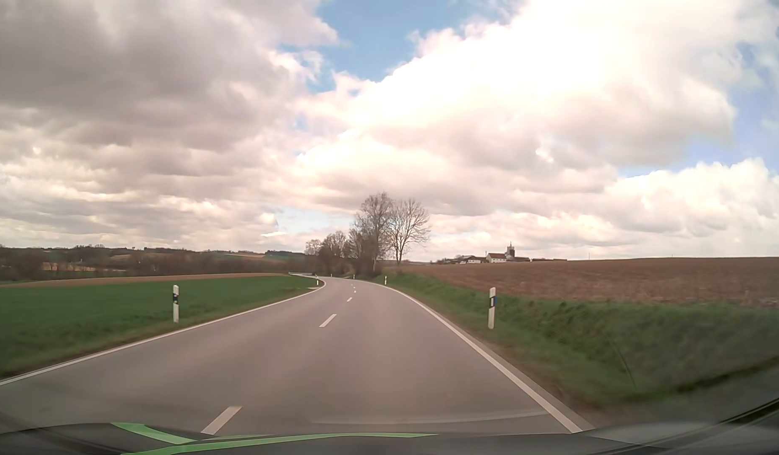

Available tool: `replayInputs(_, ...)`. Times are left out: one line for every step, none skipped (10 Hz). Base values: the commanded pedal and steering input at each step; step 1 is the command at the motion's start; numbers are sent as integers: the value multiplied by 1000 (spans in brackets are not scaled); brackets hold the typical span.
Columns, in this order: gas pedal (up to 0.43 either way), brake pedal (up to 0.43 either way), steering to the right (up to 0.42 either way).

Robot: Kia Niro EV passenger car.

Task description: Follow the waypoints while adhering to traffic rules and regulations

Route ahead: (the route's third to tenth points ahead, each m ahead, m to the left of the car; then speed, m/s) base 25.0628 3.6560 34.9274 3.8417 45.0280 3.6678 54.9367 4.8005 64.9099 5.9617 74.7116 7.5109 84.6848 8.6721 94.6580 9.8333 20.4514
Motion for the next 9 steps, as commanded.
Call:
replayInputs(209,0,-2)
replayInputs(209,0,-2)
replayInputs(209,0,-2)
replayInputs(209,0,-3)
replayInputs(209,0,-3)
replayInputs(209,0,-4)
replayInputs(209,0,-5)
replayInputs(209,0,-6)
replayInputs(209,0,-7)
